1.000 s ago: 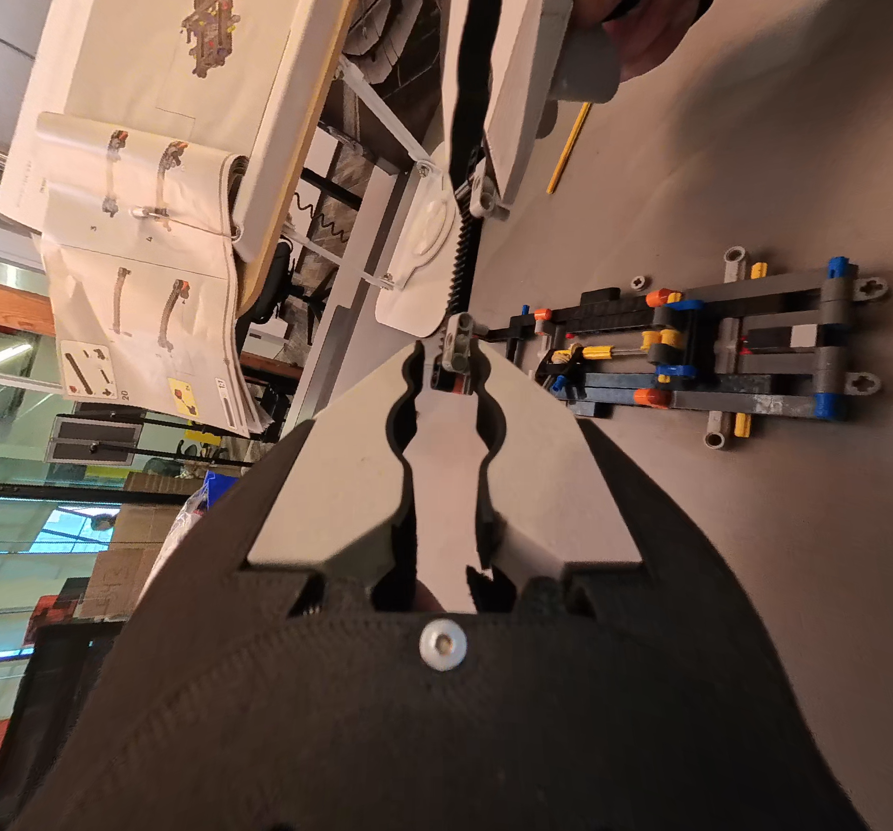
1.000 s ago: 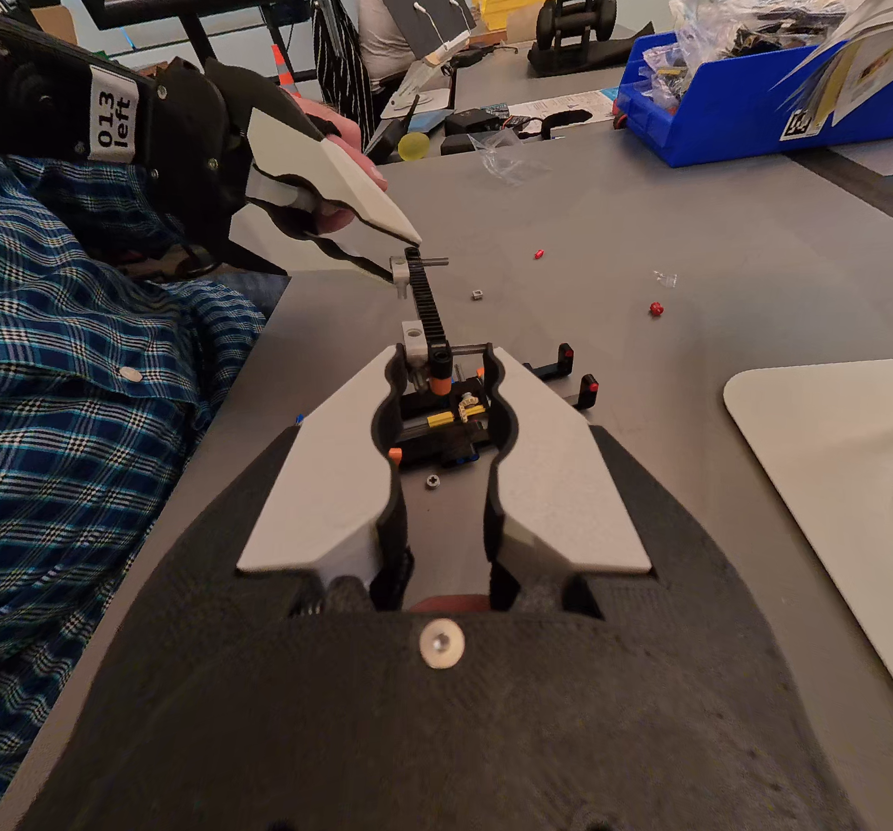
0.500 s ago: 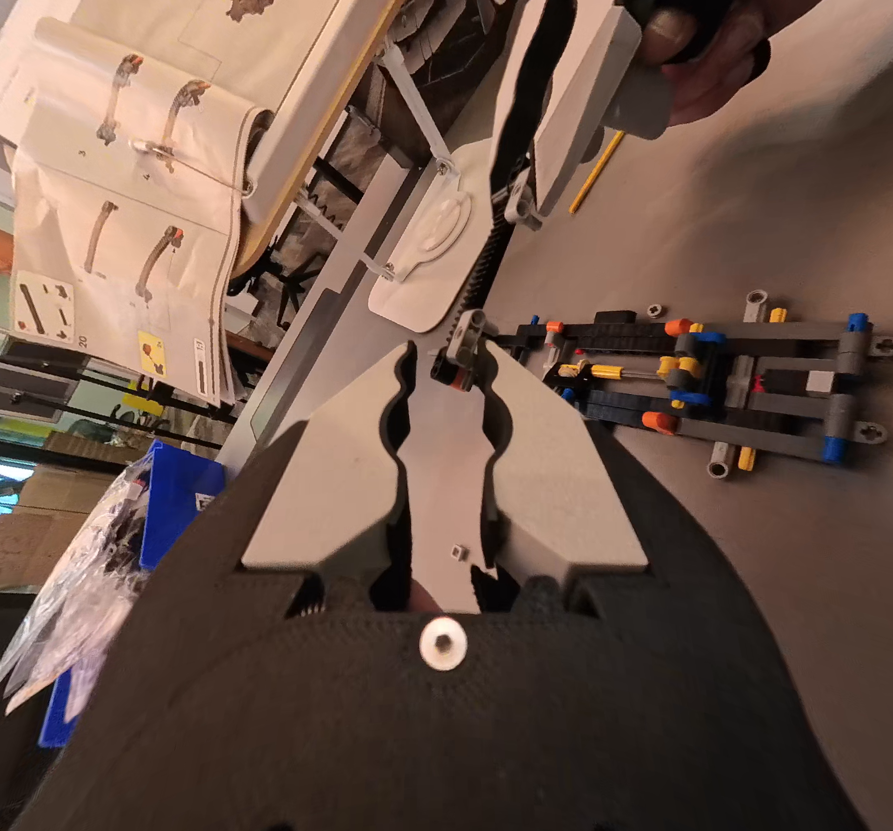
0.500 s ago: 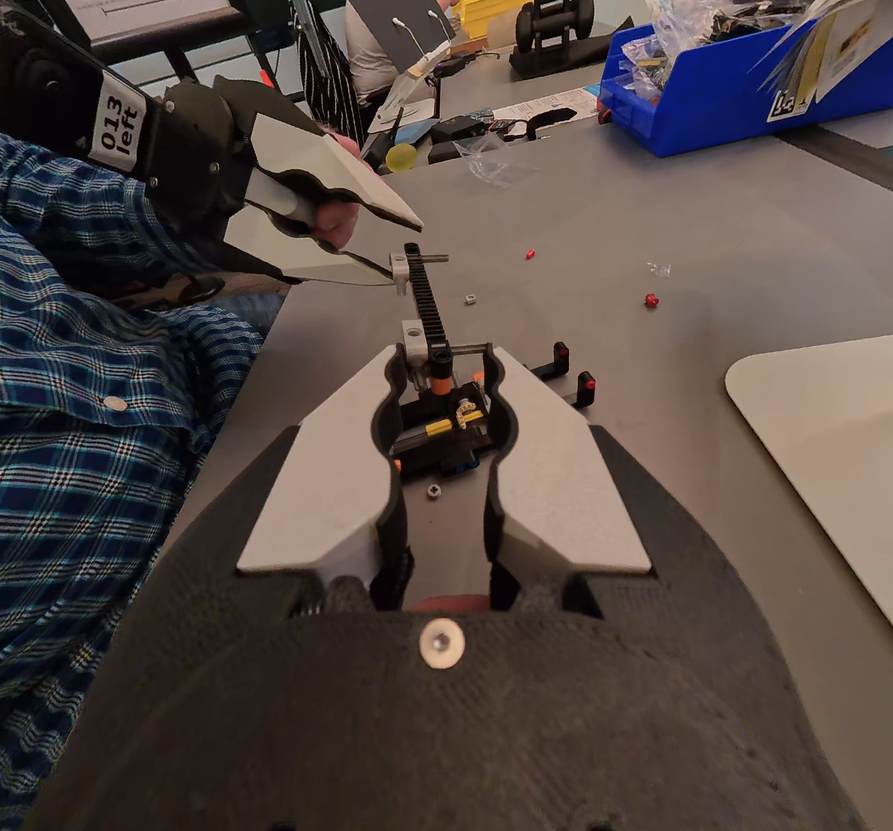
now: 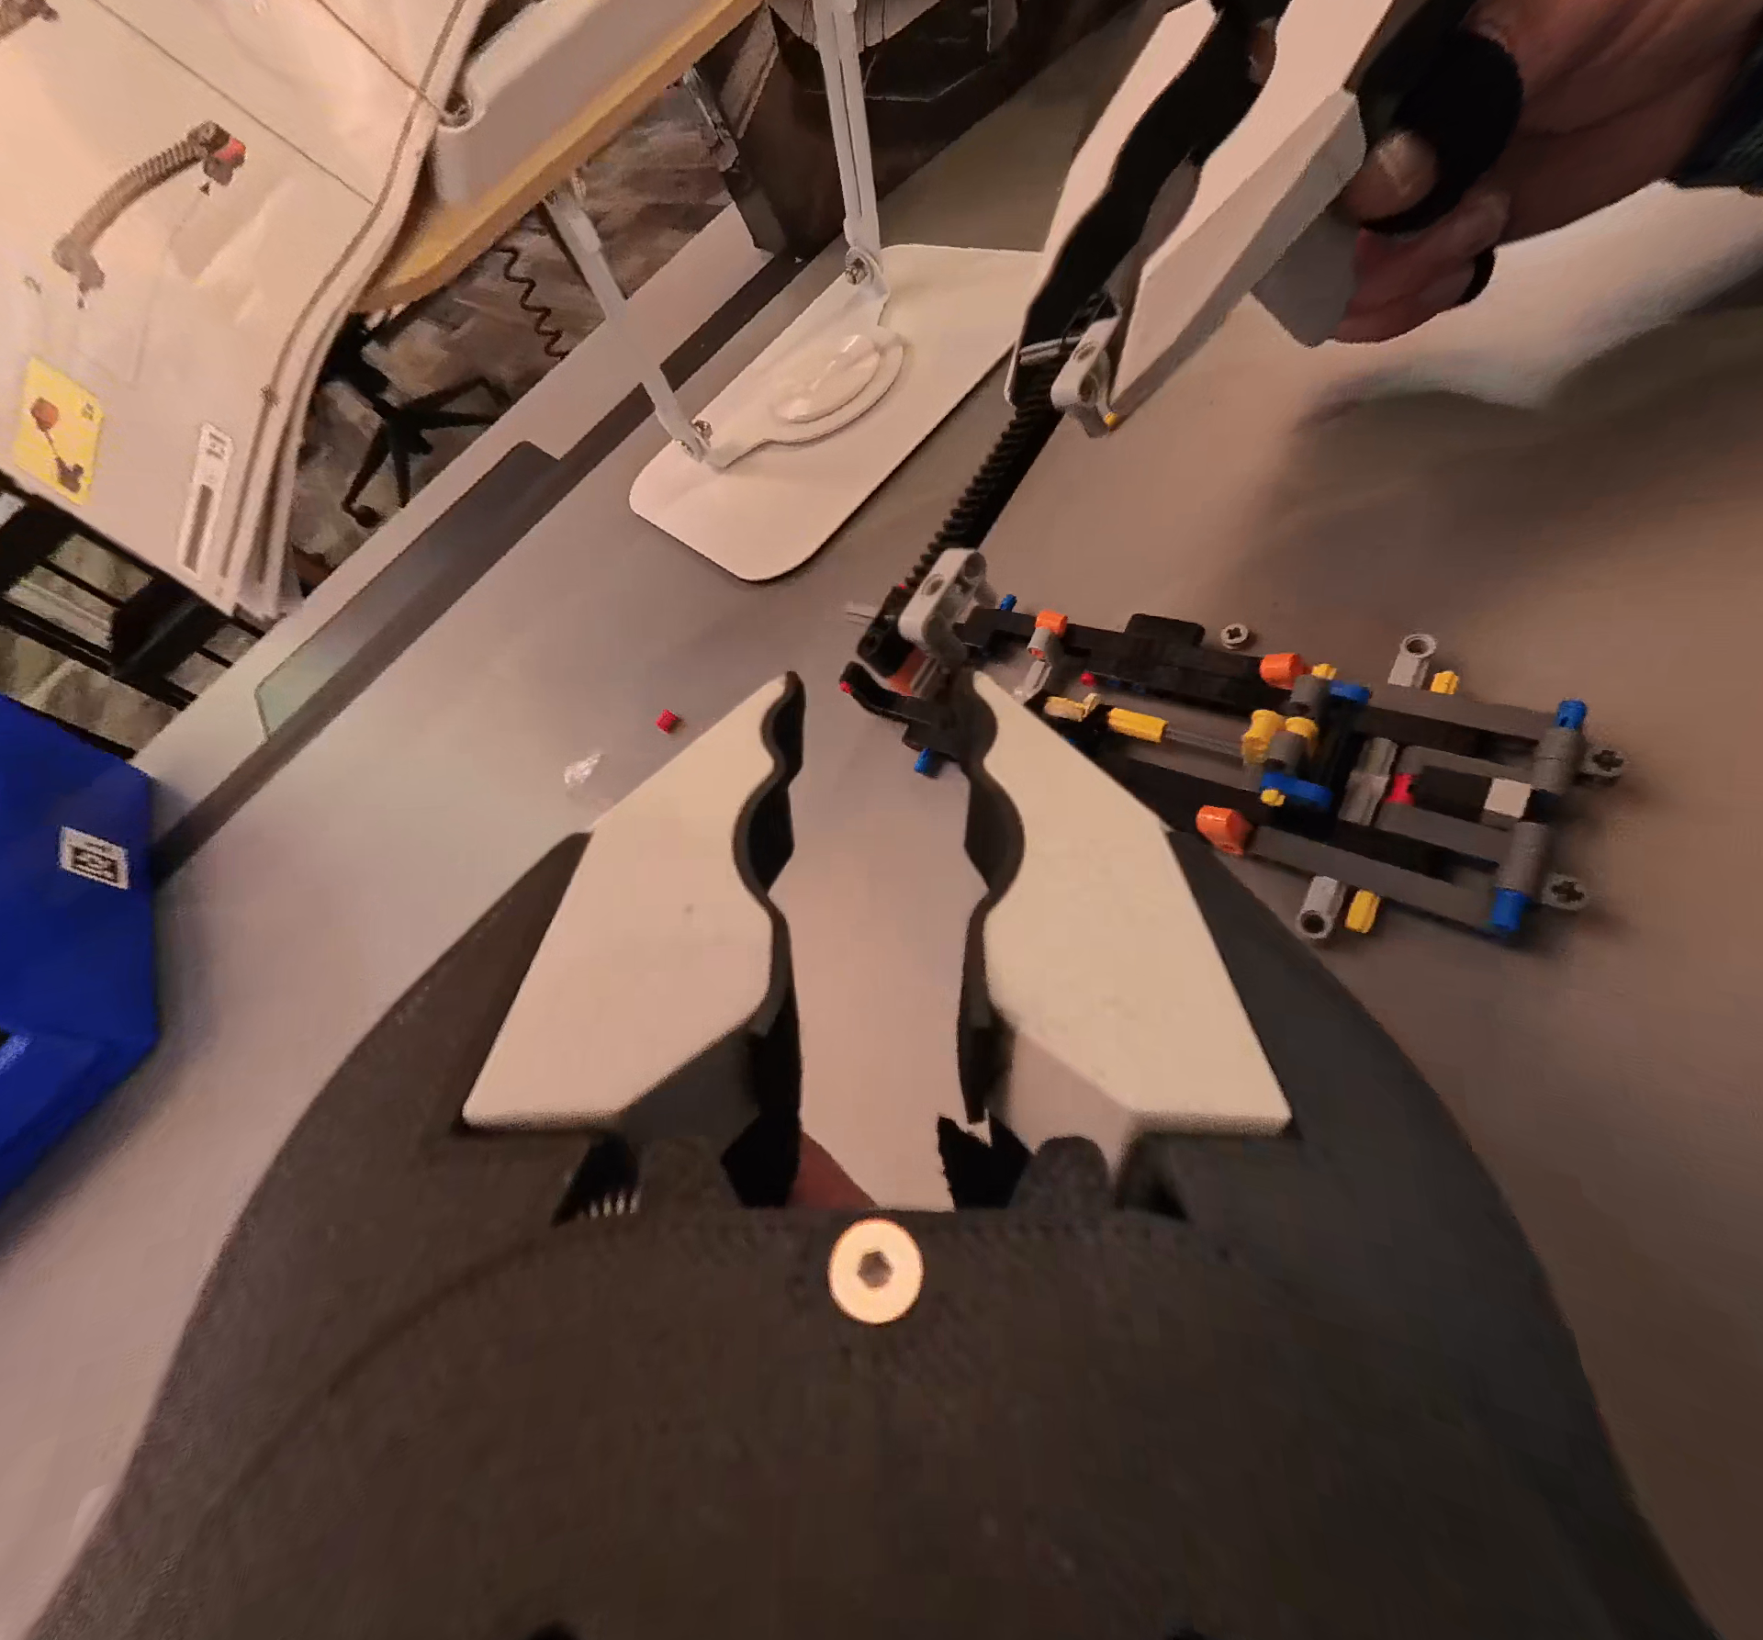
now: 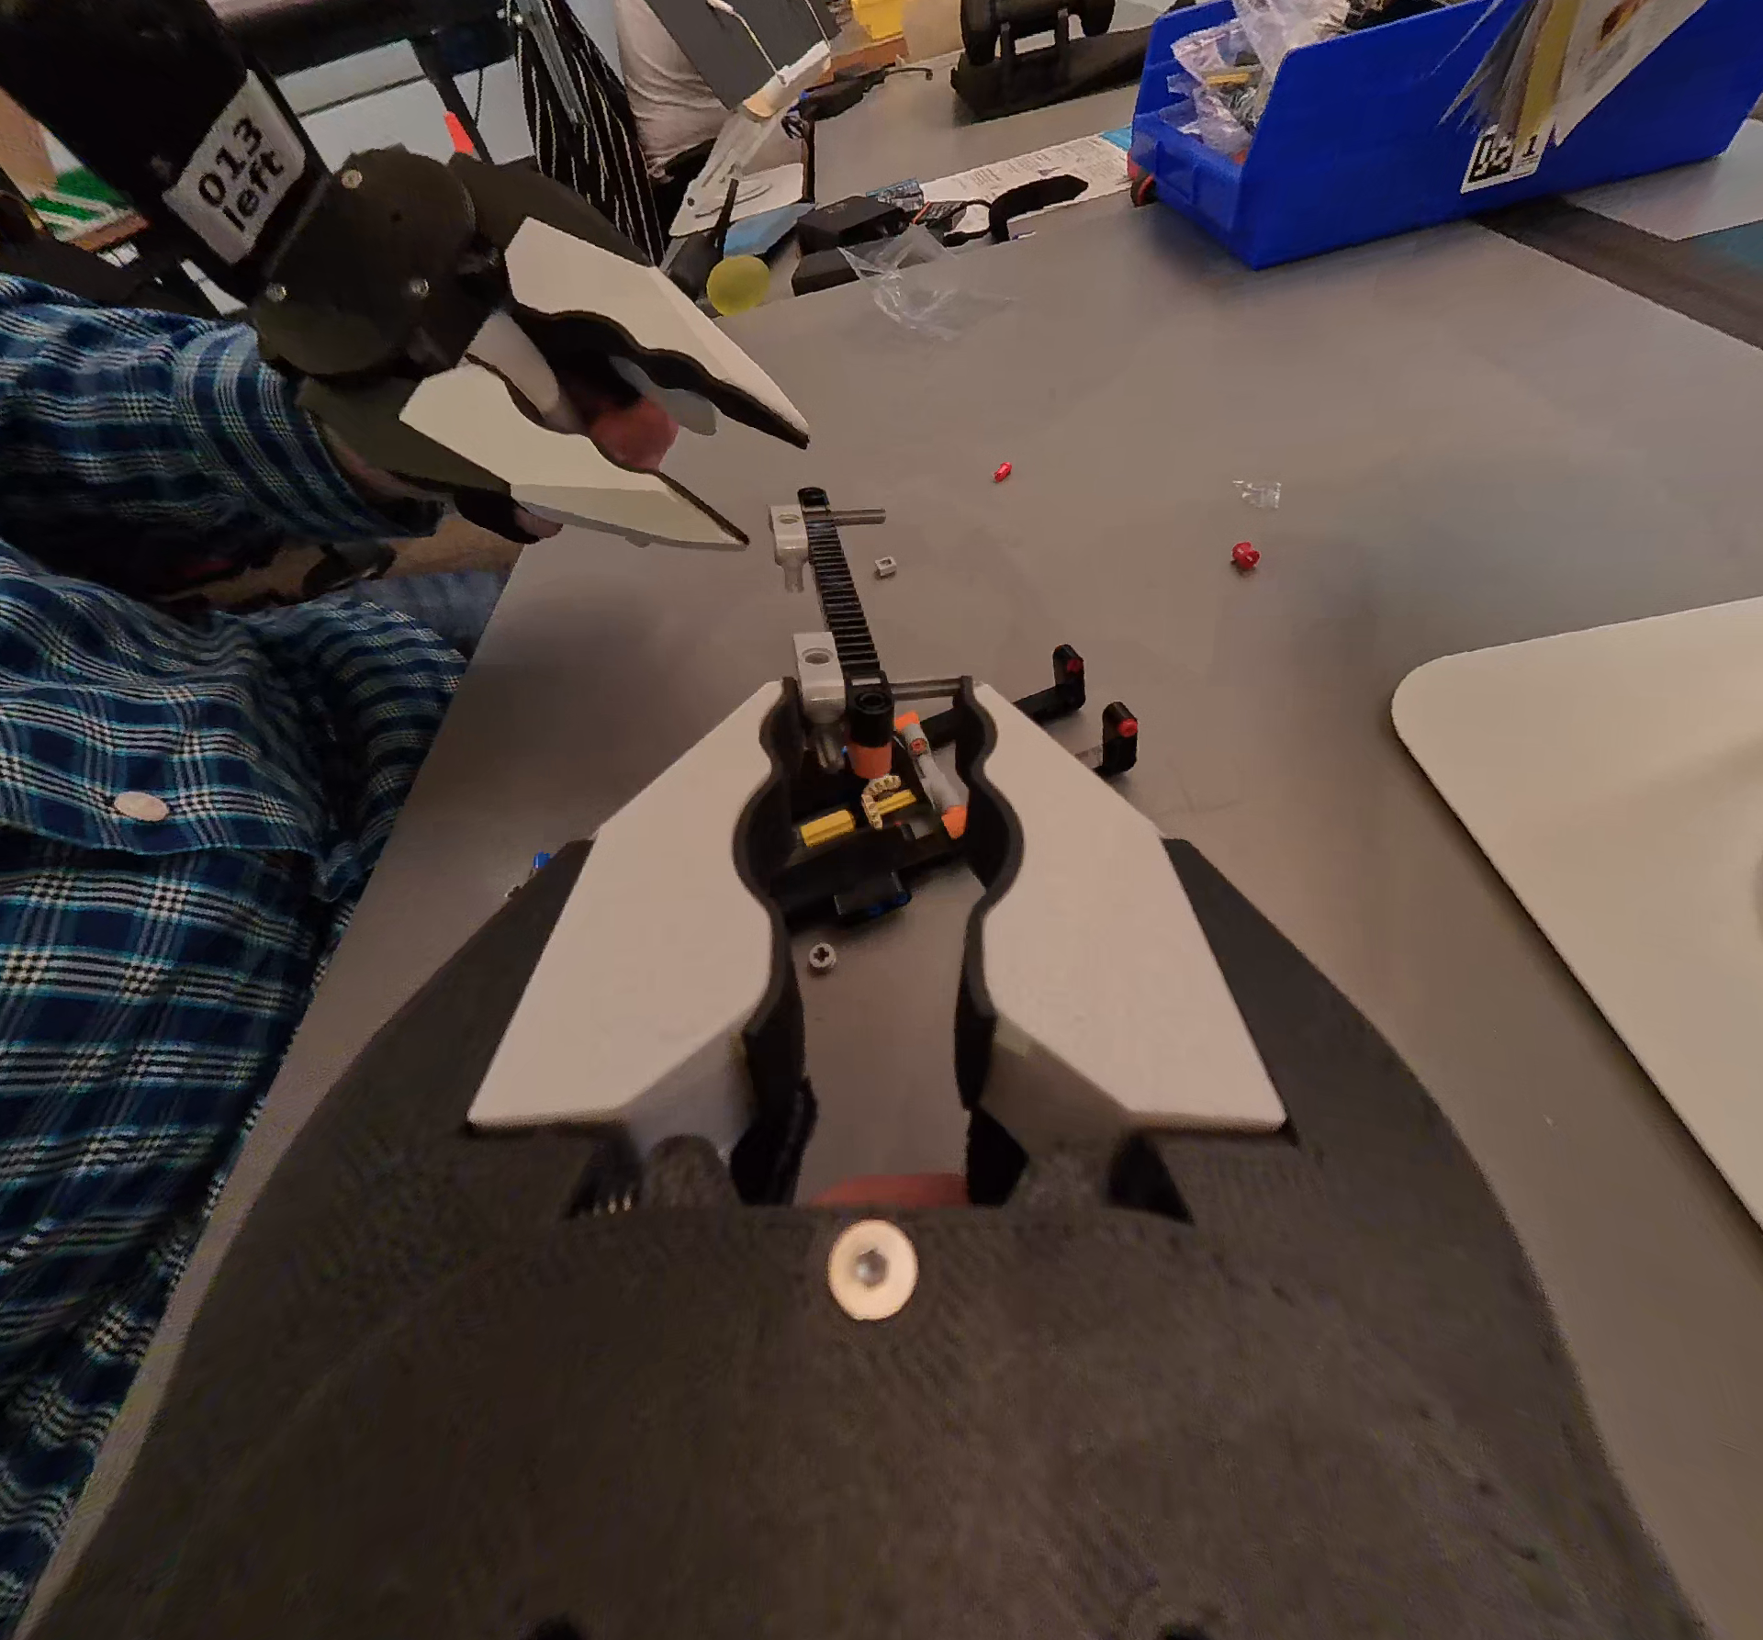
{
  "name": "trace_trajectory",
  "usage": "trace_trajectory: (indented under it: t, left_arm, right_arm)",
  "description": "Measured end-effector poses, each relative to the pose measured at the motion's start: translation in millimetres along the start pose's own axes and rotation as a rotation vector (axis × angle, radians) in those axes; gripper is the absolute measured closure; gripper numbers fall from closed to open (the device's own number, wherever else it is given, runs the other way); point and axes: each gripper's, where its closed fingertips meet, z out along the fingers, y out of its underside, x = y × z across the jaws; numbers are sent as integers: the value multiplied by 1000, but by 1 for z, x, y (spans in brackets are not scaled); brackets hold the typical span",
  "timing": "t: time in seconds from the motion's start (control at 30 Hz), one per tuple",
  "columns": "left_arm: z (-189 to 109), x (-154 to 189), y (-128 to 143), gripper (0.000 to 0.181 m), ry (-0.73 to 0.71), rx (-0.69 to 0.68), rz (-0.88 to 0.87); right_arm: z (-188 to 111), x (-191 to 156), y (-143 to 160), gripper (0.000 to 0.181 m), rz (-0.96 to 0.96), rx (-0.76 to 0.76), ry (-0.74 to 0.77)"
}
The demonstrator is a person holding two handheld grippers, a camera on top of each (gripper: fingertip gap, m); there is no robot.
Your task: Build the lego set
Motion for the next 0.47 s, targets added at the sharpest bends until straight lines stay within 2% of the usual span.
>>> trace_trajectory:
  t: [0.23, 0.33, 0.47]
  left_arm:
    - [0, 3, 0, 147, 102, 8, -214]
    - [1, 6, 1, 146, 122, -4, -198]
    - [4, 16, -1, 154, 169, -16, -170]
  right_arm:
    - [0, -3, -1, 152, -143, -11, 36]
    - [-1, -6, -1, 152, -172, -17, 33]
    - [-1, -10, 0, 152, -190, -25, 13]
